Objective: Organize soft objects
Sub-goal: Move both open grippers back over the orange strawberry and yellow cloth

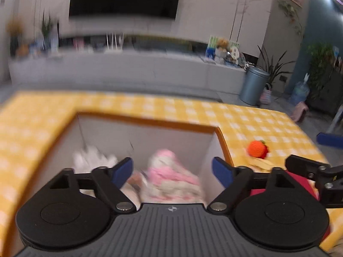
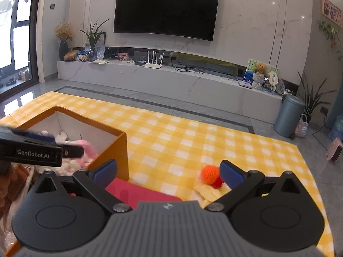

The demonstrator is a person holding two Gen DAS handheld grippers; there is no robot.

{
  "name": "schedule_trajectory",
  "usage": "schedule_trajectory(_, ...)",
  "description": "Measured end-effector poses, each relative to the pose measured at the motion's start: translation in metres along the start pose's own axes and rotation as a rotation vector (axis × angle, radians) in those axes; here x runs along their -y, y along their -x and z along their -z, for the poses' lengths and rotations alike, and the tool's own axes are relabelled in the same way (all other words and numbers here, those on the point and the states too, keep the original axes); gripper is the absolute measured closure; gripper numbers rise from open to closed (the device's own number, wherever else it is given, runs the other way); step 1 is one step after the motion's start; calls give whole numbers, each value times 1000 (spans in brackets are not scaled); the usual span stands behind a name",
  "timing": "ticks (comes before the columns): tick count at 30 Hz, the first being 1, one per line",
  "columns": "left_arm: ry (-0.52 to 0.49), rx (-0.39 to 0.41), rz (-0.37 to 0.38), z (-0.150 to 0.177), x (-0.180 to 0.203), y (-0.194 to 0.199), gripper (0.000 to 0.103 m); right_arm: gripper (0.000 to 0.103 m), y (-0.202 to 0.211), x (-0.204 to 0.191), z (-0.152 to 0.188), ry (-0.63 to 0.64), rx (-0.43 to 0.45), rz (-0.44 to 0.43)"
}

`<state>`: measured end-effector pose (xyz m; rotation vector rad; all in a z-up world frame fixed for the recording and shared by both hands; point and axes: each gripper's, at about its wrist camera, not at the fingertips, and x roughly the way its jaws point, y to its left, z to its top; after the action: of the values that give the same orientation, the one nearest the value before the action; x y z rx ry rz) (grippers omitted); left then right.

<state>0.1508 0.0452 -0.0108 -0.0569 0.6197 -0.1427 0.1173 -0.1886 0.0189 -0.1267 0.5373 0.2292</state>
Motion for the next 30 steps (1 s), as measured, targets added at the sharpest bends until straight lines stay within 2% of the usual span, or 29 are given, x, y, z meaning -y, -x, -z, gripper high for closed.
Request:
schedule_trajectory(2, 3, 25, 2, 0, 1, 9, 0, 3, 5, 3, 1, 2, 6, -3)
schedule_trajectory(5, 27, 48, 9, 1, -1, 21, 0, 3, 14, 15, 1, -7, 16, 43)
schedule_trajectory(9, -38, 84, -9, -2, 11, 34, 0, 3, 24, 41, 4, -24, -10, 107)
schedule_trajectory(12, -76, 114, 11, -8, 26, 41, 0, 3, 29, 68, 10, -95, -21, 152)
schedule_trajectory(17, -164, 119, 37, -14, 56, 46, 0, 3, 6, 103, 33, -208, -103, 216)
schedule_trajectory(20, -214, 127, 43, -14, 73, 45, 0, 3, -11, 107, 50, -227, -88, 182)
schedule_trajectory(22, -259, 102, 81, -15, 86, 40, 0, 3, -22, 106, 58, -229, -63, 169)
schedule_trajectory(27, -336, 38, 143, -25, 118, 24, 0, 3, -52, 93, 67, -112, -91, 97)
schedule_trajectory(30, -376, 15, 152, -31, 134, 12, 0, 3, -66, 93, 73, -99, -111, 97)
